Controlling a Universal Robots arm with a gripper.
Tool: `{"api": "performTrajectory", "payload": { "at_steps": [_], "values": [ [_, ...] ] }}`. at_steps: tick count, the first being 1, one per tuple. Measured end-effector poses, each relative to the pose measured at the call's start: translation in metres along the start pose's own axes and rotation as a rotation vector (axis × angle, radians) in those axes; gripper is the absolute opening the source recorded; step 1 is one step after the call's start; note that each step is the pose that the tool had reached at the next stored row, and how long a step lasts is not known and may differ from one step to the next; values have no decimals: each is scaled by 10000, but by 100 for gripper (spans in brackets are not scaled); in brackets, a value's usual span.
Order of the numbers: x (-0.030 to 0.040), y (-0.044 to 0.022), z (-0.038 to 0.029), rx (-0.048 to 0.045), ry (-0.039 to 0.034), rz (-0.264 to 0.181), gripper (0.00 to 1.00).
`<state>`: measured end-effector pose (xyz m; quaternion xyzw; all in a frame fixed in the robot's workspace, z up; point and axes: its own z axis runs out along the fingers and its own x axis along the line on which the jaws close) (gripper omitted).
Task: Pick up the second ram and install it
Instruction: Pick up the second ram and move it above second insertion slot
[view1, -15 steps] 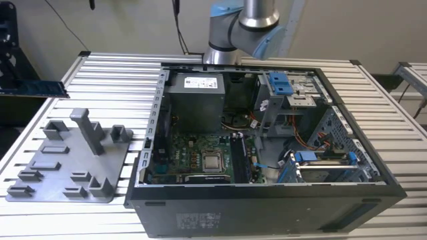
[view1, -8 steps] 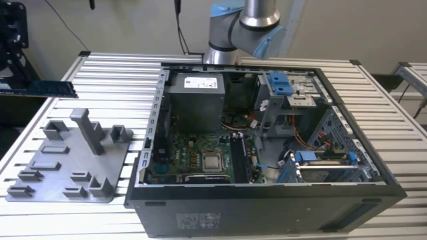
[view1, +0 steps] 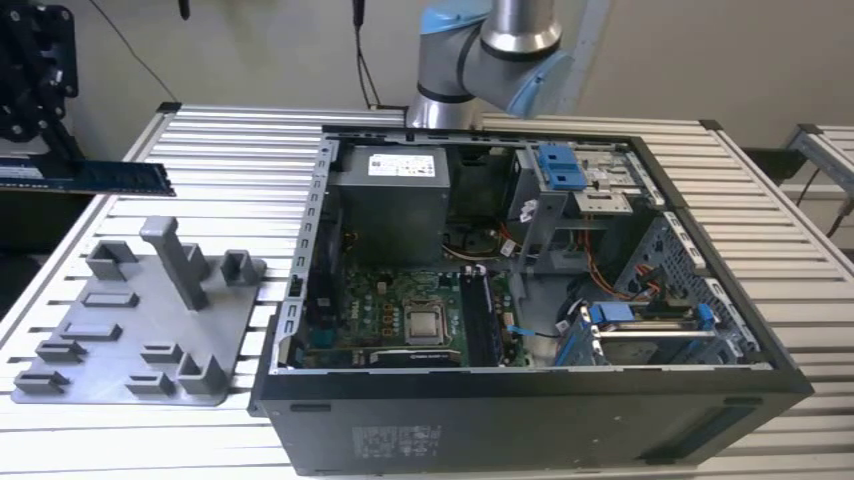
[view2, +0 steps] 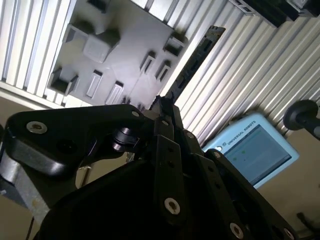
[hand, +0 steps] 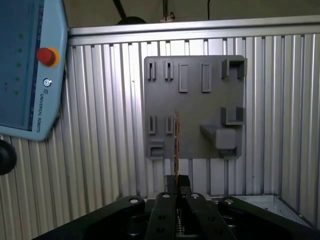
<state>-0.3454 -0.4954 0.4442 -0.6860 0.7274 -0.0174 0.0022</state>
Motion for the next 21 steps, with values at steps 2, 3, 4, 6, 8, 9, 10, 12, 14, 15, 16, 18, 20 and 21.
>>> {"api": "performTrajectory", "payload": {
  "at_steps": [2, 3, 4, 6, 8, 9, 10, 12, 14, 15, 16, 18, 20, 21],
  "values": [
    [-2, -32, 1, 0, 0, 0, 14],
    [-3, -47, 2, 1, 0, 1, 14],
    [-4, -62, 2, 0, 0, 0, 14],
    [-6, -92, 3, 1, 0, 1, 14],
    [-7, -123, 3, 0, 0, 0, 14],
    [-8, -137, 4, 0, 0, 0, 14],
    [-9, -152, 4, -1, 0, 0, 14],
    [-11, -181, 5, 0, 0, 0, 14],
    [-12, -210, 6, 1, 0, -1, 14],
    [-13, -225, 6, 0, 0, 0, 14],
    [-14, -238, 6, 0, 0, 0, 14],
    [-16, -269, 7, 0, 0, 0, 14],
    [-18, -299, 8, 0, -1, 0, 14],
    [-19, -316, 8, -1, 1, 0, 14]
  ]
}}
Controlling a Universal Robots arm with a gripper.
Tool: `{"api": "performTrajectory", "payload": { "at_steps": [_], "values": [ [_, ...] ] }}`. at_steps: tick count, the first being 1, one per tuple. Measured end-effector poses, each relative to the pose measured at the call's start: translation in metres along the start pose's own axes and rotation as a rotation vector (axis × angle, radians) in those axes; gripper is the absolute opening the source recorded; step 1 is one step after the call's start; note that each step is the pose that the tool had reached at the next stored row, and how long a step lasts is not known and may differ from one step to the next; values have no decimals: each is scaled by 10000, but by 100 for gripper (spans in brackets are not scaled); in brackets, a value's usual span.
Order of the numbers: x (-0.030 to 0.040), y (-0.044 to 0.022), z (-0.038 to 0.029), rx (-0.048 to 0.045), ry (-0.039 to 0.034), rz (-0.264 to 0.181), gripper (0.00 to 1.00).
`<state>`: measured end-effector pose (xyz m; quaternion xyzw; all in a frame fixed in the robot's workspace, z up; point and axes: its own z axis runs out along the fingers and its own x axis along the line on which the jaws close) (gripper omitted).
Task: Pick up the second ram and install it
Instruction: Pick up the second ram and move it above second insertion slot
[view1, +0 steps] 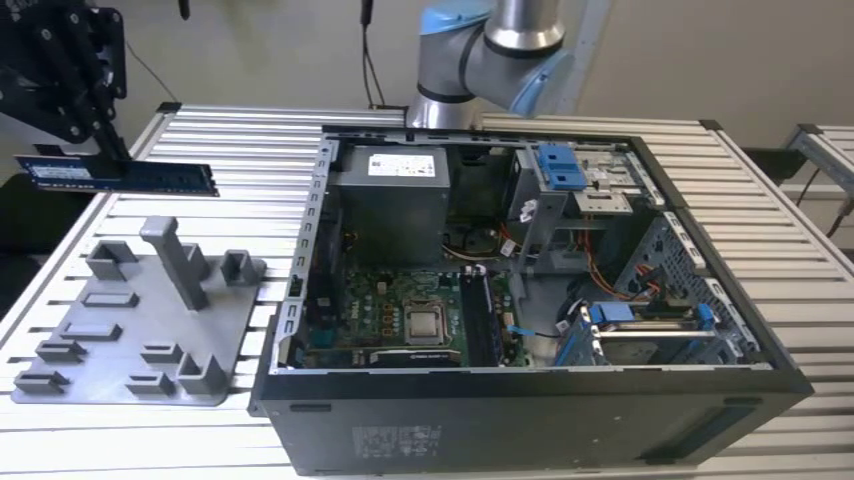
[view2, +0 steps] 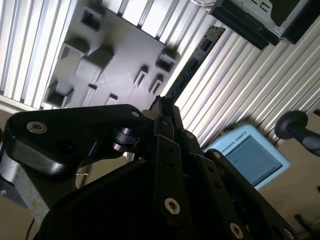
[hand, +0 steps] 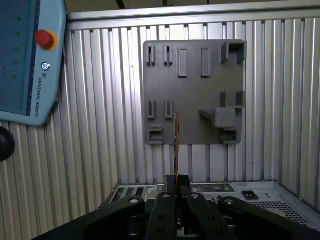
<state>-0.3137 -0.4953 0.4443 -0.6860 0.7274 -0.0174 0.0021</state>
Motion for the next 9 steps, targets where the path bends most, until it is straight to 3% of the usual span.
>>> {"api": "performTrajectory", "payload": {
  "at_steps": [9],
  "values": [
    [-9, -156, 5, 1, -1, -1, 14]
  ]
}}
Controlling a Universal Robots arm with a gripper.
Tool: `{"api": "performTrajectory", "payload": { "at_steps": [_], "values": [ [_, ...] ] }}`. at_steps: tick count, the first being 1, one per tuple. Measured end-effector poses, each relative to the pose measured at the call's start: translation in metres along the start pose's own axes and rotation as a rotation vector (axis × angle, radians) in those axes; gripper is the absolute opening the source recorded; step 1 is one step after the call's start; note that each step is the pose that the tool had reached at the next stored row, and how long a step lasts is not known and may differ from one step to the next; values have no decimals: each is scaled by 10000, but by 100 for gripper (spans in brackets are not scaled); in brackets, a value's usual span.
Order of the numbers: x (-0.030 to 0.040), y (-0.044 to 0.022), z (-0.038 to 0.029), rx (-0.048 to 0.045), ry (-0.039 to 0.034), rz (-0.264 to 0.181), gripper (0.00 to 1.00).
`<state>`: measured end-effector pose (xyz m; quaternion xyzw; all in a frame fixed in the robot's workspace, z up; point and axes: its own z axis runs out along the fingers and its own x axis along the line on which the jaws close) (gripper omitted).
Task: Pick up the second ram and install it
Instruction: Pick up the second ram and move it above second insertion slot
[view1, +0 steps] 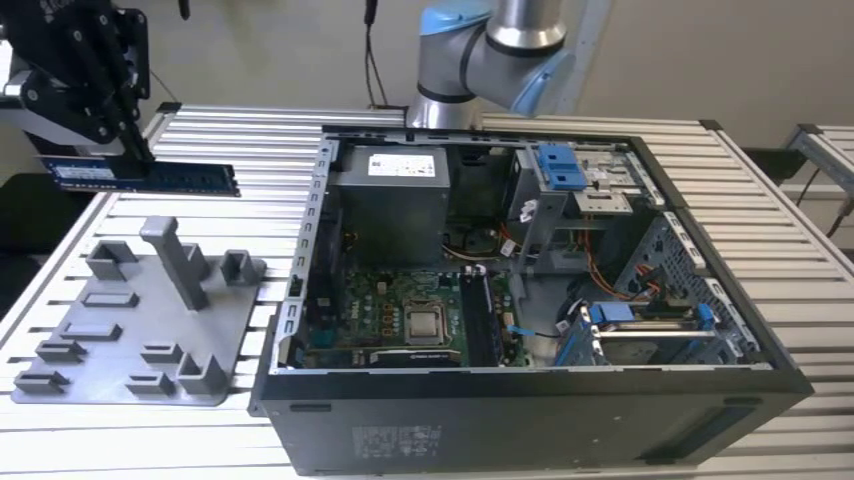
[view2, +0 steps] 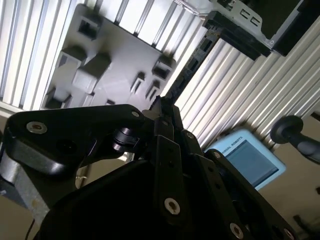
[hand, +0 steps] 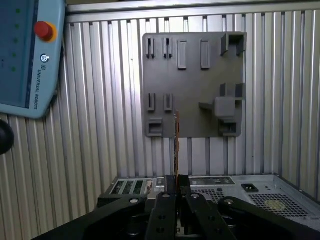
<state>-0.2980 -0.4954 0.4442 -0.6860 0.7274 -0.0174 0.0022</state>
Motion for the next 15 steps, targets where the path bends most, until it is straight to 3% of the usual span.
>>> {"api": "performTrajectory", "payload": {
  "at_steps": [15],
  "values": [
    [-15, -254, 7, 0, 0, 1, 14]
  ]
}}
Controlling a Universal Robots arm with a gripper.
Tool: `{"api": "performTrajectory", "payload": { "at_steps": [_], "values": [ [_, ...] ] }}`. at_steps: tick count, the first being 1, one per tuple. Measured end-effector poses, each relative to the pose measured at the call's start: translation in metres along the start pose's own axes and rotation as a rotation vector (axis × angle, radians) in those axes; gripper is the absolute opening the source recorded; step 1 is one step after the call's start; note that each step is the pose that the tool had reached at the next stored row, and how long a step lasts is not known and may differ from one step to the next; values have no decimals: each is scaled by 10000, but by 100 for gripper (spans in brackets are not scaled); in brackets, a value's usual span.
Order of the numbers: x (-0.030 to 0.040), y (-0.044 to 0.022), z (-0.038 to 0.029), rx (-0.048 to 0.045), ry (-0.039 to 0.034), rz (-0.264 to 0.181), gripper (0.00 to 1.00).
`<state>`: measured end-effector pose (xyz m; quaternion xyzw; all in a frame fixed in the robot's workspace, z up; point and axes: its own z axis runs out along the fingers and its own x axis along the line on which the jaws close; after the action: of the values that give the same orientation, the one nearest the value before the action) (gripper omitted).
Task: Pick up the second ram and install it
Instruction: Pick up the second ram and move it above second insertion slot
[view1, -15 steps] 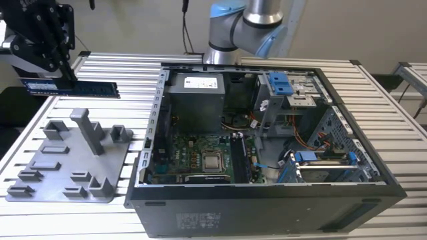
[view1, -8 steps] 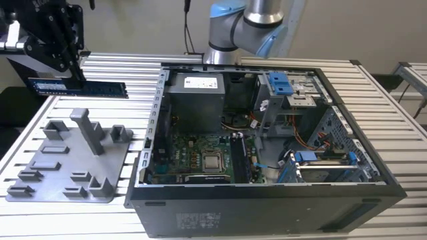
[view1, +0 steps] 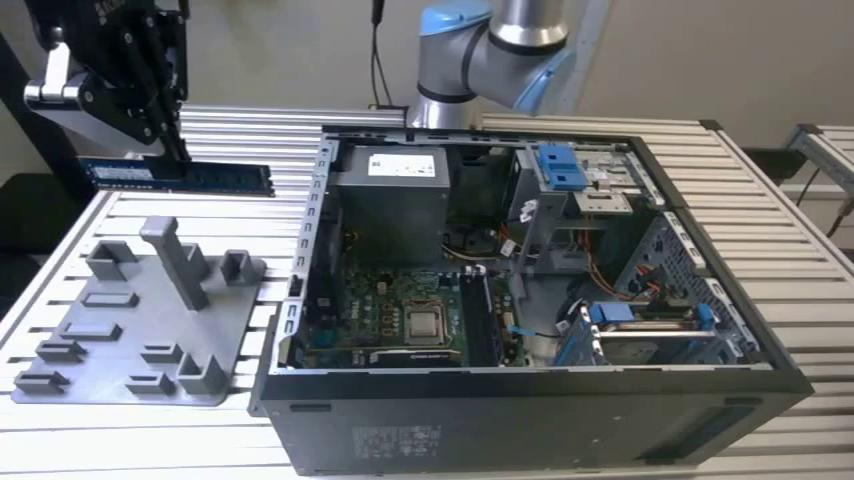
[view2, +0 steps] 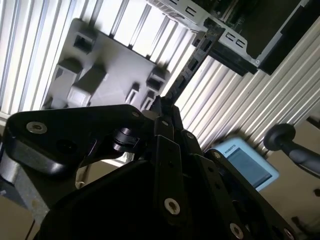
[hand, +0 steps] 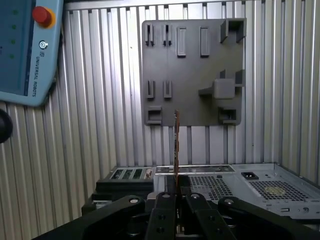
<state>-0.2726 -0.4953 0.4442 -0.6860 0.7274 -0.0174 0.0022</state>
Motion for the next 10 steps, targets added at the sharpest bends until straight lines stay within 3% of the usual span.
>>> {"api": "performTrajectory", "payload": {
  "at_steps": [4, 10],
  "values": [
    [-4, -69, 1, 0, 0, 0, 14],
    [-13, -223, 6, 0, 0, 0, 14]
  ]
}}
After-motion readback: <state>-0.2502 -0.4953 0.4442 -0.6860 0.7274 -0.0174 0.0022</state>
